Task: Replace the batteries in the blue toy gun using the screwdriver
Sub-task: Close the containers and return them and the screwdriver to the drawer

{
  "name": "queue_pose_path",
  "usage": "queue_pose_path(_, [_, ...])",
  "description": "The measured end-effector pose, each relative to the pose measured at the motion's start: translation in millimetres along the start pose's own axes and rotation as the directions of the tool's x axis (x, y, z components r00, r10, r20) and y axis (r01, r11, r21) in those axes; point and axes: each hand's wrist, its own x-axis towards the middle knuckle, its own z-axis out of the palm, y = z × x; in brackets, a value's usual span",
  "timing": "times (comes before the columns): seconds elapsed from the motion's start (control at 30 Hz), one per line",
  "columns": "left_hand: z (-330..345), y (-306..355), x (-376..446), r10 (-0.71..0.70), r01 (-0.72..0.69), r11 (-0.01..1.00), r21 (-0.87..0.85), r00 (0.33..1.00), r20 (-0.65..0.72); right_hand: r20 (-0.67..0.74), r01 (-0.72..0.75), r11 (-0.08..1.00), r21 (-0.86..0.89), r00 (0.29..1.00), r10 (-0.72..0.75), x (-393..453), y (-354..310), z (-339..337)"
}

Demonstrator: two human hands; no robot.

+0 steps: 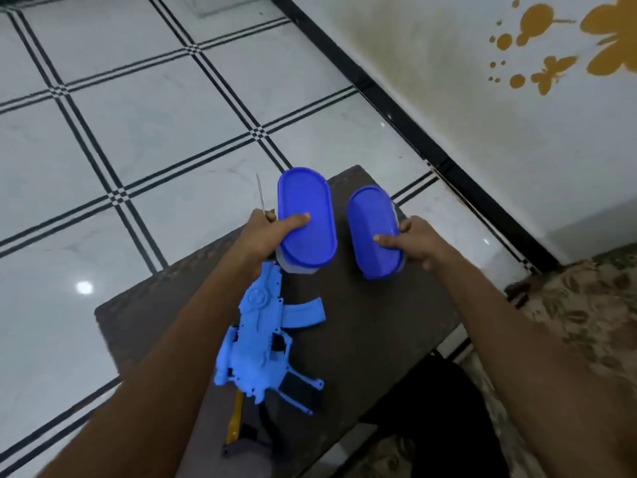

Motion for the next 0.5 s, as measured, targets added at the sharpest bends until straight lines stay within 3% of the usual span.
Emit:
queue_pose_path(0.13, [-30.4, 10.5, -48.7, -0.097, 0.099, 0.995, -0.019, 0.992, 0.081, -0.022, -0.159, 0.912, 0.378, 0.983, 0.181, -66.4, 2.7, 5.3])
queue_pose_path(0.27, [-59.1, 33.9, -99.2, -0.127, 0.133, 0.99, -0.045, 0.986, 0.11, 0.025, -0.239, 0.82, 0.52, 0.964, 0.265, -154.5, -20.1, 2.4])
queue_pose_path(0.5, [-107.5, 85.6, -159.8, -0.048, 0.045, 0.999, 0.019, 0.974, 0.22, -0.098, -0.057, 0.687, 0.724, 0.978, 0.184, -268.6, -68.8, 2.6])
